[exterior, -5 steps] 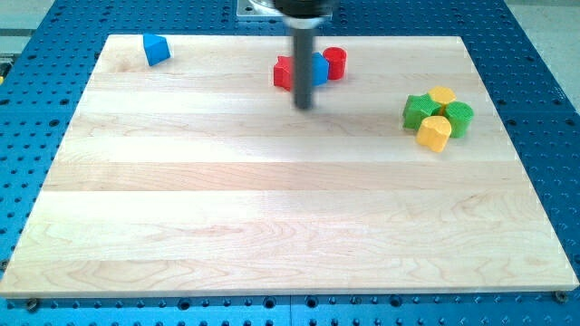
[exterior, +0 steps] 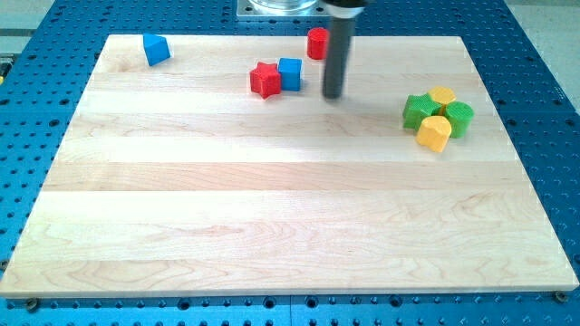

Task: Separate the cube from the red star

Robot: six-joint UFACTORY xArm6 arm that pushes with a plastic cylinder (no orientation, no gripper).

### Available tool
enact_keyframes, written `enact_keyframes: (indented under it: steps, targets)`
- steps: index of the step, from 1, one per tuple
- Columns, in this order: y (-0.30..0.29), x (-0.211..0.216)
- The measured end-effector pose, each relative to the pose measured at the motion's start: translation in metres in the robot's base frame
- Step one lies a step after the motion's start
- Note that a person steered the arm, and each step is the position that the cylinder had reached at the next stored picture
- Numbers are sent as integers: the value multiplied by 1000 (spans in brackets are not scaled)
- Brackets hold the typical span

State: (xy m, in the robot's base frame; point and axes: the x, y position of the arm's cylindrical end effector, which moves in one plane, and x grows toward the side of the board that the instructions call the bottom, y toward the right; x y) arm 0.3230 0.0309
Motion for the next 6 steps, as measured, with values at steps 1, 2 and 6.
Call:
enact_keyframes:
  steps: [1, 2, 6]
  targets:
    - [-66, -35]
    - [-50, -41]
    - [-106, -28]
